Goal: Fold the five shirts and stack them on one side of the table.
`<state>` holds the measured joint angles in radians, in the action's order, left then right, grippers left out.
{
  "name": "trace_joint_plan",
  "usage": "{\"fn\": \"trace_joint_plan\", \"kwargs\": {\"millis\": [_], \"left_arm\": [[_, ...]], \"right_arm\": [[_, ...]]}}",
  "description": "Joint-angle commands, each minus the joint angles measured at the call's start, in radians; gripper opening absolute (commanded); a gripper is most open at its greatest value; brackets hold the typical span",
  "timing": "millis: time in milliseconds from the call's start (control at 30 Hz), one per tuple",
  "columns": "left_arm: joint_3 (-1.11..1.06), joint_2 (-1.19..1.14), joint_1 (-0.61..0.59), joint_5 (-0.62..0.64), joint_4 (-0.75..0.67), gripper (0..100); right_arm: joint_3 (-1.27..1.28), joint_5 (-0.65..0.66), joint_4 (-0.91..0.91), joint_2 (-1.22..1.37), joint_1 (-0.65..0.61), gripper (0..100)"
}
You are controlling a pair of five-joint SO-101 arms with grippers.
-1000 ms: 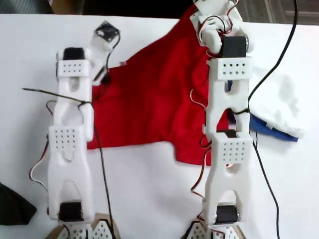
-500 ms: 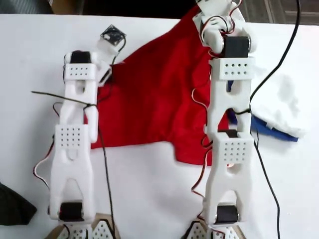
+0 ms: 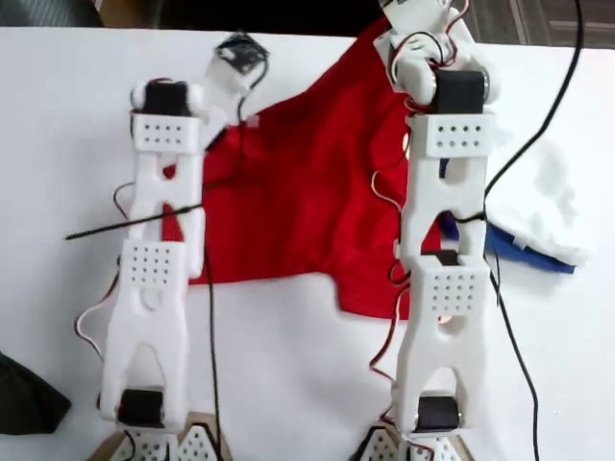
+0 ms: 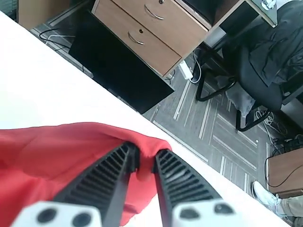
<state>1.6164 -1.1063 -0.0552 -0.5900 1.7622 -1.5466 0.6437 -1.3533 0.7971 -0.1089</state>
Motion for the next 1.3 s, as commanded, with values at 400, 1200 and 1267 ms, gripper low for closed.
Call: {"fn": "trace_joint_plan", "kwargs": {"millis": [400, 1200, 1267], "left_arm": [[-0.553, 0.845, -0.124, -0.006, 0.023, 2], [-0.737, 1.637, -0.479, -0.005, 0.023, 2], [-0.739, 1.649, -0.479, -0.005, 0.023, 2]], "right_arm": [[-0.121, 0.006, -0.197, -0.189, 0.027, 2.2], [-0.044, -0.002, -0.298, -0.883, -0.131, 2.1], [0.041, -0.002, -0.292, -0.918, -0.157, 2.1]]}}
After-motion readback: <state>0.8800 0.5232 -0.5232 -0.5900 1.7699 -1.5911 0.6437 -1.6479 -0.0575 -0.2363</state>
